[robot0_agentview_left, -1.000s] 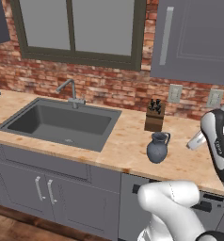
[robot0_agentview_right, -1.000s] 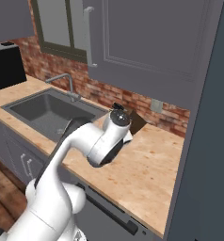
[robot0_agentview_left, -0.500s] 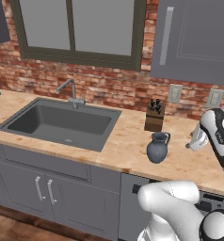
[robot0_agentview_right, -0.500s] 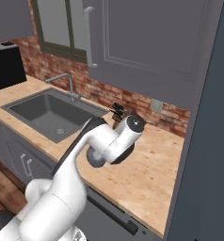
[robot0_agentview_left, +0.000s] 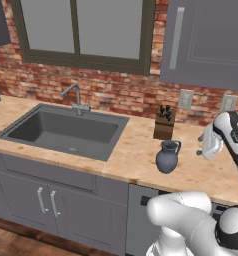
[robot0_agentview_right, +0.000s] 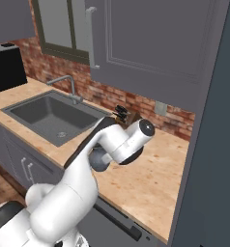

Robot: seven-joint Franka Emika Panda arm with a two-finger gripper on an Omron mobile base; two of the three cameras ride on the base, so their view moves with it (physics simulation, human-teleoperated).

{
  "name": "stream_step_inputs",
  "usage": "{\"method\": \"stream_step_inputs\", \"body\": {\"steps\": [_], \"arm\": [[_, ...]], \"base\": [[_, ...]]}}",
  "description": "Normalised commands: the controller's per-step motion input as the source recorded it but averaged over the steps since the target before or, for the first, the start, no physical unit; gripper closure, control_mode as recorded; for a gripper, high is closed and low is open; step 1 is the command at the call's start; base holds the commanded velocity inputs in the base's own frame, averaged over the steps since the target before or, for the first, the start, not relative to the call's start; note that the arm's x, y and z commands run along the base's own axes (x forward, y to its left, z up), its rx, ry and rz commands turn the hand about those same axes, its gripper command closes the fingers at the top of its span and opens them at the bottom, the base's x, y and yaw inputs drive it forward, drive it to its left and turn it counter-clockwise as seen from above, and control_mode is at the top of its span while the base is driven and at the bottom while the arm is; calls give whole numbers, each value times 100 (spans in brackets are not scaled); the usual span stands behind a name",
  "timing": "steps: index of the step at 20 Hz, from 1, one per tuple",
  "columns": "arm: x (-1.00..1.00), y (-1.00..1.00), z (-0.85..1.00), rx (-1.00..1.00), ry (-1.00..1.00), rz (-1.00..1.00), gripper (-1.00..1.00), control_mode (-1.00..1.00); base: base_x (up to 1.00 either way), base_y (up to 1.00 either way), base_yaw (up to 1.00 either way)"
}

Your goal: Move the sausage and scallops from the second highest shelf to the top shelf to make space. Then, place the pitcher from the counter on the cleared second highest shelf.

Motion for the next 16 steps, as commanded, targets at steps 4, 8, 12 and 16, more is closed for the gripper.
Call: {"method": "stream_step_inputs", "body": {"steps": [4,8,12,16], "arm": [[13,10,0,0,-1,7,-100,-100],[6,17,0,0,0,9,-100,-100],[7,23,0,0,0,9,-100,-100],[7,21,0,0,0,10,-100,-100]], "base": [[0,0,0],[0,0,0],[0,0,0],[0,0,0]]}}
